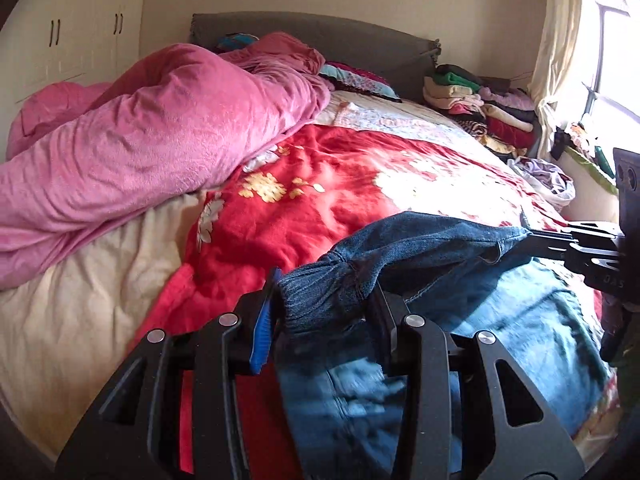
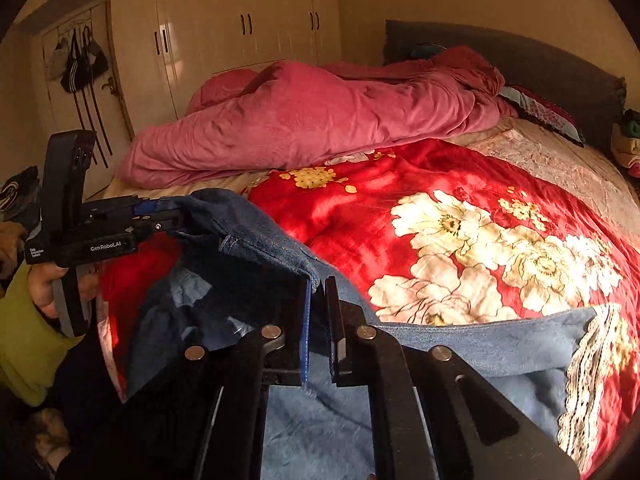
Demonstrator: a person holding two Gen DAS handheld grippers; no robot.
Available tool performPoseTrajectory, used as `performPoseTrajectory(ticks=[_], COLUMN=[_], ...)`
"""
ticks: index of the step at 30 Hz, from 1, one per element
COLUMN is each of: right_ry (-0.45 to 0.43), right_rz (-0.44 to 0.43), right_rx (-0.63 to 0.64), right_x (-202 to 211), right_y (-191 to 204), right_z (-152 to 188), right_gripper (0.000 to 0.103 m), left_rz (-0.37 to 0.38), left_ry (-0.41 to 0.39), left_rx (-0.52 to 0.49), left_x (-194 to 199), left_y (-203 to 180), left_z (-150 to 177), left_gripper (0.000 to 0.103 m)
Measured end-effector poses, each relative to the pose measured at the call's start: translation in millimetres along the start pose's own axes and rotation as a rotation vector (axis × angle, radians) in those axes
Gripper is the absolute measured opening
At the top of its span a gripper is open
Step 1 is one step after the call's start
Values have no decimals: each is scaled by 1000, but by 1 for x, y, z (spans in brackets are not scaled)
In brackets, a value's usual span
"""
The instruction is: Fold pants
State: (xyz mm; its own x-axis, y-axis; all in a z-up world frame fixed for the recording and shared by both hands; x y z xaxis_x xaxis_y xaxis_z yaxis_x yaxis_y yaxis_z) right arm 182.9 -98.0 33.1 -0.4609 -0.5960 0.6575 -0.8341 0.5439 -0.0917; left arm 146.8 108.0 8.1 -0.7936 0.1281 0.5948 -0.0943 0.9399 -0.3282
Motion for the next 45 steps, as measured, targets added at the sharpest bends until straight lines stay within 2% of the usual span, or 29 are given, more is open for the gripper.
performPoseTrajectory(ticks=[7,10,14,20,22,24,29,31,33,35,37,40,42,45], right_ry=[26,45,86,144,159,187,211,217,219,217,214,207,182,124], right_rz=[-74,-132,-160,-200,-216,-208,-228,-233,-244,-251,-267,-272,-271,-244], right_rx=[29,32,10,-12,-15,13,2,11,7,-7,-21,-20,-27,-23], right_x=[46,55,56,50,46,40,26,24,23,22,23,27,37,55], right_y=[55,82,103,125,131,140,144,148,150,148,148,149,148,142], right_z=[37,53,73,93,99,106,118,121,125,125,126,124,121,115], right_gripper=[6,6,6,6,6,6,6,6,7,7,10,11,11,11], left_rz=[33,31,29,-18,-28,-42,-40,-63,-38,-17,17,96,65,-4], left_ry=[71,103,134,209,235,241,237,208,174,142,143,233,292,331], left_rx=[-37,-43,-58,-64,-45,-31,3,15,26,-5,-52,-139,-161,-176], left_x=[37,48,57,58,57,59,79,90,104,110,105,74,46,21], left_y=[-3,-4,-2,6,12,19,32,35,29,12,-12,-50,-56,-48], left_z=[50,67,86,108,112,112,111,107,97,88,85,95,108,127], left_gripper=[34,34,34,38,45,52,57,57,57,57,57,54,50,50])
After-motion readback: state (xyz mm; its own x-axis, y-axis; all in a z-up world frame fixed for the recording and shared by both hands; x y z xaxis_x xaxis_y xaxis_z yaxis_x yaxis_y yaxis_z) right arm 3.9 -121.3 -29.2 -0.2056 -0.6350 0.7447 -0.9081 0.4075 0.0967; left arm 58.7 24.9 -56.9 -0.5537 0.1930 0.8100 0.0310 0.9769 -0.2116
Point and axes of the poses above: each gripper's, at about its wrist camera, not at the fingertips, and x roughly against the way its jaws point, y to its left, z to its underside, the point moved 5 cm from there along -x, roughly the way its jaws point, and after that the axes turned 14 degrees about x, right-handed, at the moved point
